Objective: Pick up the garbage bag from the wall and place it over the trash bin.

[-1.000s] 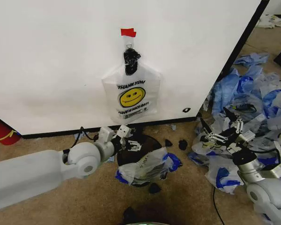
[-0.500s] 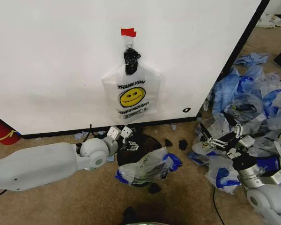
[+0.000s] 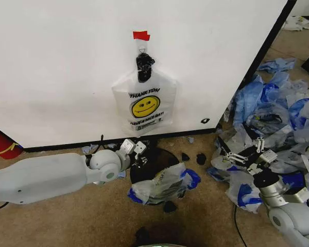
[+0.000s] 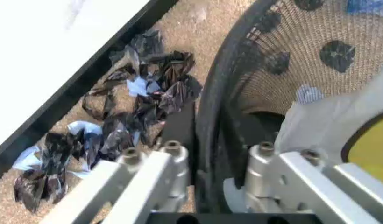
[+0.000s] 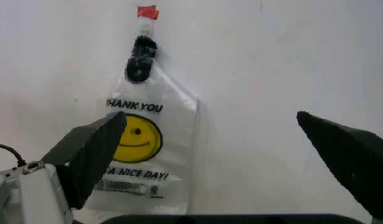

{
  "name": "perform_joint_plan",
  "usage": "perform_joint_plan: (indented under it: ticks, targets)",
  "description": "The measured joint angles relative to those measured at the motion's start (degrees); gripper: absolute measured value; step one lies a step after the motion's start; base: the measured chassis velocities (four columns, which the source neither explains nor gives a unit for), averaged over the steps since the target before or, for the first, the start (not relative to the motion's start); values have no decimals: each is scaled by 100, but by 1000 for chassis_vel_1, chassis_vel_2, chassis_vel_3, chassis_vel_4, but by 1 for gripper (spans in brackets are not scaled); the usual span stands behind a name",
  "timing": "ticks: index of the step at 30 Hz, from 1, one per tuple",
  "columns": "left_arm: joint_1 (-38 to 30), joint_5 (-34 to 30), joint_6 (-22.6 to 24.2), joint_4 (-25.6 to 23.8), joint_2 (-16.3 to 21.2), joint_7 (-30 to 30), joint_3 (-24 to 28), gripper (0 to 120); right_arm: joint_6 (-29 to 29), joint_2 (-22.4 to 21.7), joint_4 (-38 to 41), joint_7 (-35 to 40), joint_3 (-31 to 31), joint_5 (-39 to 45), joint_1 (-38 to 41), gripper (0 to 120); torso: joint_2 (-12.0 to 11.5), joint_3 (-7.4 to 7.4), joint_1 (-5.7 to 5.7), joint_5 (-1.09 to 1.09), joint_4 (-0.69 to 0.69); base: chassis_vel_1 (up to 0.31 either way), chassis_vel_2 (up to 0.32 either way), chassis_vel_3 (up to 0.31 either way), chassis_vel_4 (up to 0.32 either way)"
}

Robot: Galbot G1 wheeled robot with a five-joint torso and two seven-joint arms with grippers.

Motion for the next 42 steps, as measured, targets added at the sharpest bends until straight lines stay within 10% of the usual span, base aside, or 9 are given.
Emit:
perform_joint_plan:
  ticks: [7, 24, 32, 42]
  targets:
    - [267, -245, -1, -244, 53, -652, -250, 3, 10, 40, -41, 0, -57, -30, 11, 100, 0, 0, 0, 1, -2, 0, 0, 0, 0]
    - [4484, -2725, -804, -2139, 319, -3977, -4890, 3, -7, 41, -156, 71, -439, -36, 359, 100, 0, -1, -1, 1, 2, 0, 0, 0, 0]
    - [6128, -2301, -1036, -2235, 165, -3813, -6374, 3, -28, 17, -311, 102, -725, -53, 607, 100, 0, -1, 0, 0, 0, 0, 0, 0, 0]
    - [7126, -1975, -1136, -2403, 21, -3604, -6944, 3, -60, -11, -468, 110, -959, -64, 793, 100, 0, 0, 0, 0, 0, 0, 0, 0, 0]
